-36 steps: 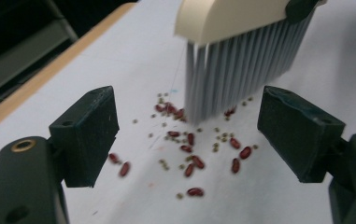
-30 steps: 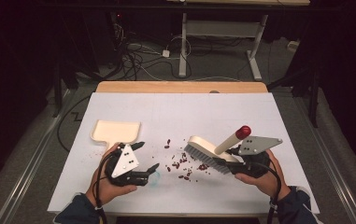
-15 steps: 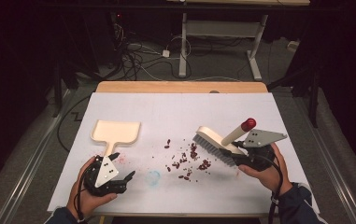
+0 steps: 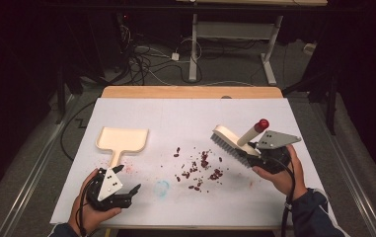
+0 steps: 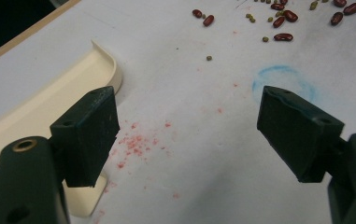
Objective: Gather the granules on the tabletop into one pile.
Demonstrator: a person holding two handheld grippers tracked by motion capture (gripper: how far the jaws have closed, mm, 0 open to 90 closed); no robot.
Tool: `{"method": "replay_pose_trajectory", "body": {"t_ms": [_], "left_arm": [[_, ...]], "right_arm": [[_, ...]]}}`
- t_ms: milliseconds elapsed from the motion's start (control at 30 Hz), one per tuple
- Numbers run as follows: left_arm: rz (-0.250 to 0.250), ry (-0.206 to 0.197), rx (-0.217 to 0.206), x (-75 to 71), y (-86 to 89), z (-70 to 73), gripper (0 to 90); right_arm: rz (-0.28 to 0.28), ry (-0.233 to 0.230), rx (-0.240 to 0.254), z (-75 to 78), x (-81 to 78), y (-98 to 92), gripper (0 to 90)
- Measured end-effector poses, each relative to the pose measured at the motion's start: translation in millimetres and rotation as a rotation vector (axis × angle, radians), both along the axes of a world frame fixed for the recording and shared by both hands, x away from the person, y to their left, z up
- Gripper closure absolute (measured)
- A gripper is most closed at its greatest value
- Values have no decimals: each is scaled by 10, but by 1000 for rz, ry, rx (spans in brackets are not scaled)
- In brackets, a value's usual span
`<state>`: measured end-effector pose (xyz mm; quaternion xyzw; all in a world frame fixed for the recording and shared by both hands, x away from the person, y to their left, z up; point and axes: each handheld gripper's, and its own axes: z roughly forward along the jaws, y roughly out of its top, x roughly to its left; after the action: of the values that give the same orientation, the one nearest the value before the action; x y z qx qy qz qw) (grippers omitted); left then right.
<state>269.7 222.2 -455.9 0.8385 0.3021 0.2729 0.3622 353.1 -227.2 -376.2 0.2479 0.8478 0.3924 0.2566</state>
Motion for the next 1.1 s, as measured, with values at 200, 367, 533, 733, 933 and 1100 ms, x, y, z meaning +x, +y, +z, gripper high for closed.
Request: {"method": "replay_pose_trajectory", "body": {"t_ms": [200, 367, 533, 733, 933, 1100], "left_arm": [[-10, 16, -6, 34, -21, -27, 201], [-2, 26, -10, 16, 8, -35, 200], [2, 11, -4, 10, 23, -15, 197], [6, 29, 6, -19, 40, -41, 196], [10, 26, -7, -42, 62, -34, 196], [6, 23, -4, -48, 53, -27, 196]], "right_arm": [[-66, -13, -105, -115, 392, 120, 673], [-76, -30, -189, -205, 593, 320, 673], [-41, -33, -299, -402, 745, 643, 673], [27, -63, -346, -559, 604, 991, 673], [122, -78, -297, -618, 284, 1122, 672], [173, -76, -279, -590, 115, 1128, 672]]}}
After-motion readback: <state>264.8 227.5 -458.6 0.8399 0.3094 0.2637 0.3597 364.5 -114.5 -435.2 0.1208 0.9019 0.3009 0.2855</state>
